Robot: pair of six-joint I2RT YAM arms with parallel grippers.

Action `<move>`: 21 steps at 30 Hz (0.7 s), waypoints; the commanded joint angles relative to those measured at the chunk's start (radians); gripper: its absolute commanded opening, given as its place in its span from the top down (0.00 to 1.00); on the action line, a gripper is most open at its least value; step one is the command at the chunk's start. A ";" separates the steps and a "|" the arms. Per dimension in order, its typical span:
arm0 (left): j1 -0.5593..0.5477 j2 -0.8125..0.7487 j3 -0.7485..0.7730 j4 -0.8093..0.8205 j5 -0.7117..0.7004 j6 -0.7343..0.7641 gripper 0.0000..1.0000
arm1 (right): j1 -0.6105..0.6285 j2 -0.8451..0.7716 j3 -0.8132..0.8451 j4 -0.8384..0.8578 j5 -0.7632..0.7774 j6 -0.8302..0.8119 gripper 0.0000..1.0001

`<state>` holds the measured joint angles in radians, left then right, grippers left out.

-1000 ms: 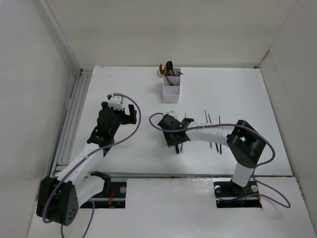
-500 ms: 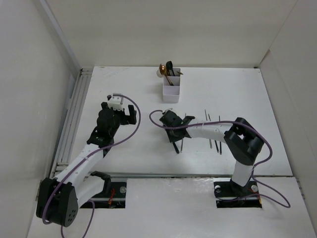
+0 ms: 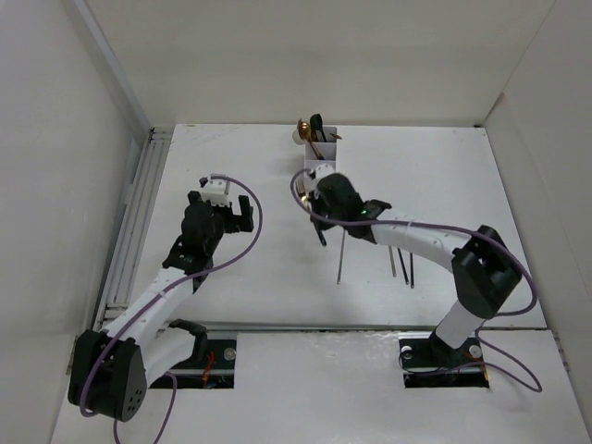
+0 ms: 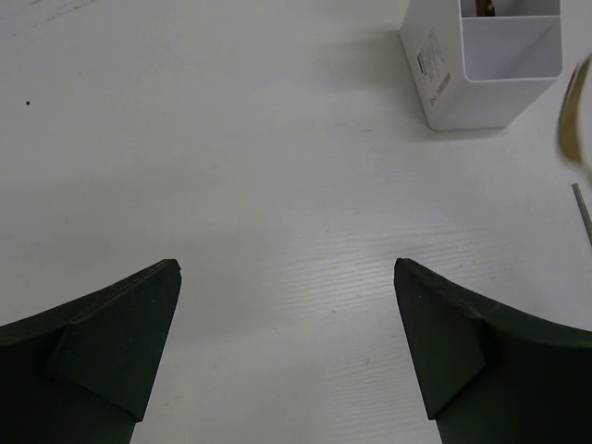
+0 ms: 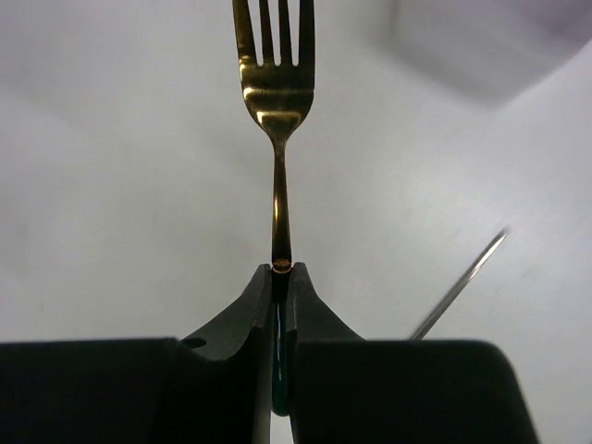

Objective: Sort the eating utensils into containers

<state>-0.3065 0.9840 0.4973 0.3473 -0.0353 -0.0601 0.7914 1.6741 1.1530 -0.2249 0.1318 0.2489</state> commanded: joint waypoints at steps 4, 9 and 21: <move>0.040 0.041 0.034 0.010 0.009 -0.001 0.00 | -0.211 0.018 0.199 0.424 -0.116 -0.190 1.00; 0.058 0.131 0.108 0.010 -0.038 -0.001 0.00 | -0.333 0.208 0.358 0.642 -0.267 -0.185 1.00; 0.058 0.444 0.372 -0.001 -0.124 0.074 0.00 | -0.412 0.467 0.541 0.921 -0.472 -0.174 1.00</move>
<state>-0.2523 1.4067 0.8154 0.3206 -0.1261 -0.0181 0.3794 2.1517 1.6314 0.5583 -0.2573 0.0822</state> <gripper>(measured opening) 0.997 0.076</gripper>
